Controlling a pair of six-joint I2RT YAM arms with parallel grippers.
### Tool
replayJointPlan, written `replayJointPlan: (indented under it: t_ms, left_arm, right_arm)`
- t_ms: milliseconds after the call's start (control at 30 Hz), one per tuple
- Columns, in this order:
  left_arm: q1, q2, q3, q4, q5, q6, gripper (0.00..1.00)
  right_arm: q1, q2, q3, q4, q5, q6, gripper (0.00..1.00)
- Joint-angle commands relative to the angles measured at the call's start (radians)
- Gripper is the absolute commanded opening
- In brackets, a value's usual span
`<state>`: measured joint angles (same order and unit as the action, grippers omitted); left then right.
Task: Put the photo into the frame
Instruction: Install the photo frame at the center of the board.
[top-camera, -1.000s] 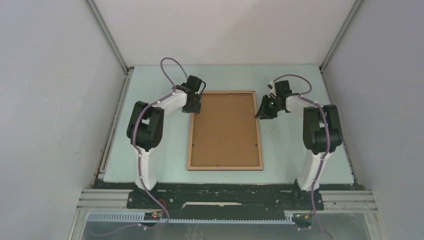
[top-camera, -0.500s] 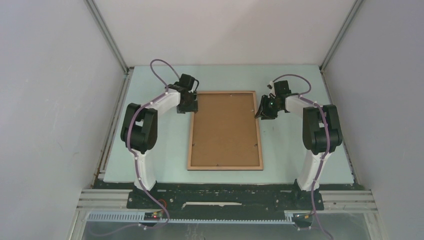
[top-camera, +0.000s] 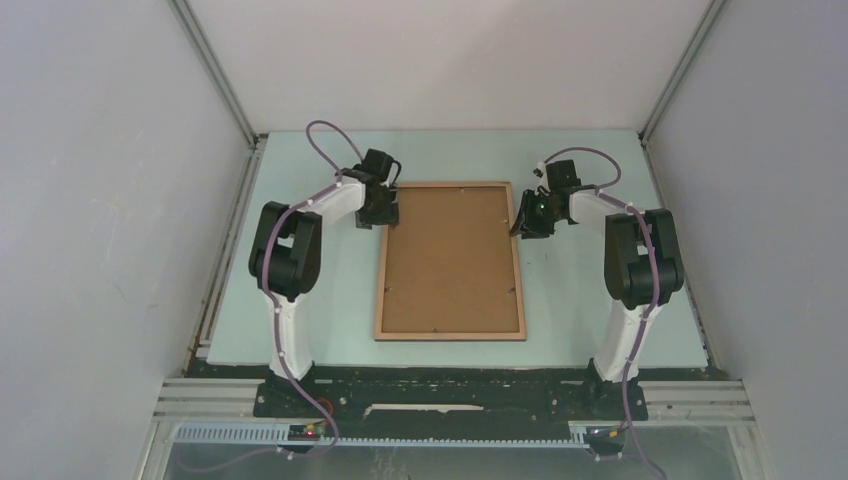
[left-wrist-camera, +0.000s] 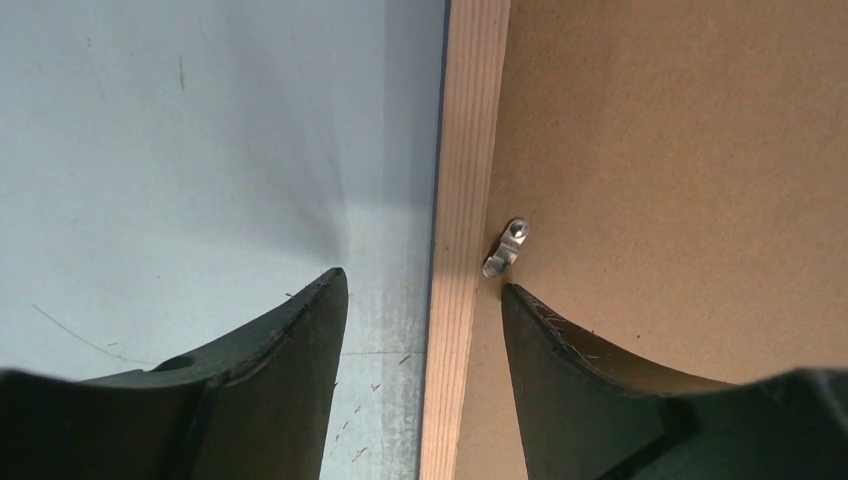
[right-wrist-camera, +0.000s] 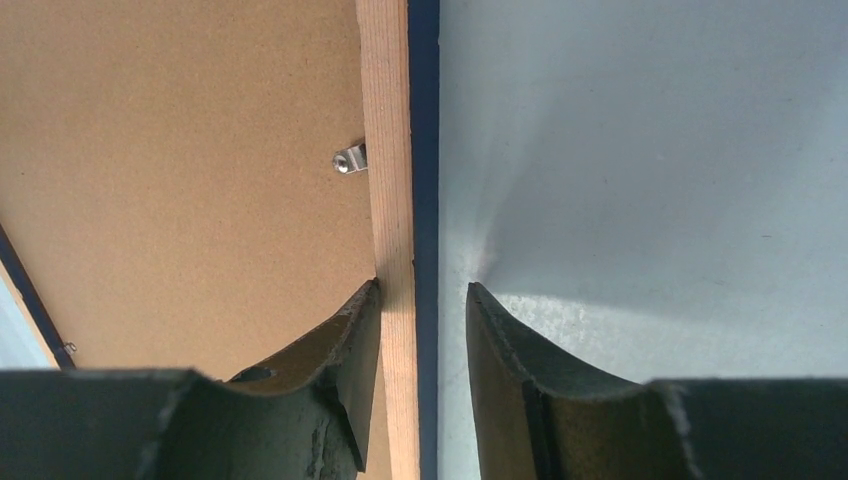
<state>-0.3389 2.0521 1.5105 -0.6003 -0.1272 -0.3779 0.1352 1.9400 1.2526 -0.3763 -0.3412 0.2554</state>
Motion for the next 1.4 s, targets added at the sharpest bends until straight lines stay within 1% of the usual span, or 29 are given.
replayJointPlan:
  t_ms: [0, 267, 400, 600, 700, 833, 933, 1033, 1167, 1367]
  left_arm:
    - [-0.002, 0.025, 0.065, 0.006, -0.015, -0.025, 0.65]
    - [-0.002, 0.041, 0.07, -0.013, -0.061, -0.024, 0.64]
    - [-0.002, 0.056, 0.083, -0.01, -0.036, -0.025, 0.64]
    - [-0.002, 0.078, 0.11, -0.016, -0.06, -0.041, 0.64]
    - [-0.002, 0.082, 0.107, -0.028, -0.075, -0.041, 0.61]
    - [0.0, 0.079, 0.095, -0.046, -0.114, -0.032, 0.5]
    - [-0.001, 0.074, 0.09, -0.05, -0.13, -0.034, 0.4]
    - [-0.002, 0.079, 0.097, -0.051, -0.15, -0.036, 0.23]
    - [-0.001, 0.102, 0.122, -0.075, -0.197, -0.049, 0.06]
    - [-0.002, 0.08, 0.09, -0.038, -0.238, -0.072, 0.01]
  right_arm:
    - [0.006, 0.008, 0.039, -0.009, 0.012, -0.02, 0.43]
    - [0.006, 0.011, 0.042, -0.011, 0.012, -0.019, 0.42]
    - [0.006, 0.011, 0.043, -0.011, 0.012, -0.02, 0.41]
    - [0.004, 0.012, 0.043, -0.012, 0.01, -0.021, 0.41]
    - [0.004, 0.013, 0.044, -0.012, 0.007, -0.021, 0.4]
    - [0.004, 0.014, 0.044, -0.013, 0.007, -0.02, 0.4]
    - [0.004, 0.014, 0.045, -0.014, 0.009, -0.021, 0.4]
    - [0.004, 0.015, 0.045, -0.015, 0.008, -0.021, 0.39]
    - [0.004, 0.016, 0.047, -0.017, 0.008, -0.021, 0.39]
    - [0.004, 0.018, 0.048, -0.017, 0.008, -0.021, 0.39]
